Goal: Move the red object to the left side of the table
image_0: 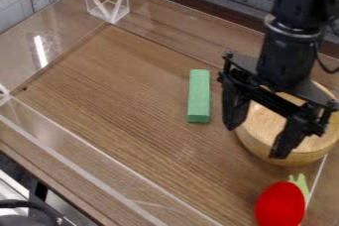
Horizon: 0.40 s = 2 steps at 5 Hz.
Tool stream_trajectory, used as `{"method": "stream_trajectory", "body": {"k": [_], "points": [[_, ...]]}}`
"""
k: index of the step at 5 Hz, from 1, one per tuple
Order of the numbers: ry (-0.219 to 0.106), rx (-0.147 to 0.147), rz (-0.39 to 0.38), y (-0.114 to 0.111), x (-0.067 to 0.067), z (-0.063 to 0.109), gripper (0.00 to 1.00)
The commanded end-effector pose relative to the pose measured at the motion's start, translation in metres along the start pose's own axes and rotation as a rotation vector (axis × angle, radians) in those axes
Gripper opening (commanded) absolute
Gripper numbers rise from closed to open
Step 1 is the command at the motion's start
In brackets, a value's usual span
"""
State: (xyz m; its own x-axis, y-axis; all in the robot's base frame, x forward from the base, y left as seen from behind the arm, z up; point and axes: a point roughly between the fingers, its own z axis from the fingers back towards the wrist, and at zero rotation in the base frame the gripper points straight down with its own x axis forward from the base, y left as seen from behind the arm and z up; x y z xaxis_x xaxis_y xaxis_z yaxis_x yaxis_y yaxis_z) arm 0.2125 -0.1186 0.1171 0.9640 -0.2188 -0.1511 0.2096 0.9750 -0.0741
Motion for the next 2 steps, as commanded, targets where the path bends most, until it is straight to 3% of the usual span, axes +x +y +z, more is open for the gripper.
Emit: {"method": "stream_trajectory", "body": {"k": [1,2], "points": [[-0.032,-0.005,-0.083,-0.013,-0.004,0.001,1.0],[-0.037,0.0,-0.148,-0.025,-0.005,-0.014,1.0]]}}
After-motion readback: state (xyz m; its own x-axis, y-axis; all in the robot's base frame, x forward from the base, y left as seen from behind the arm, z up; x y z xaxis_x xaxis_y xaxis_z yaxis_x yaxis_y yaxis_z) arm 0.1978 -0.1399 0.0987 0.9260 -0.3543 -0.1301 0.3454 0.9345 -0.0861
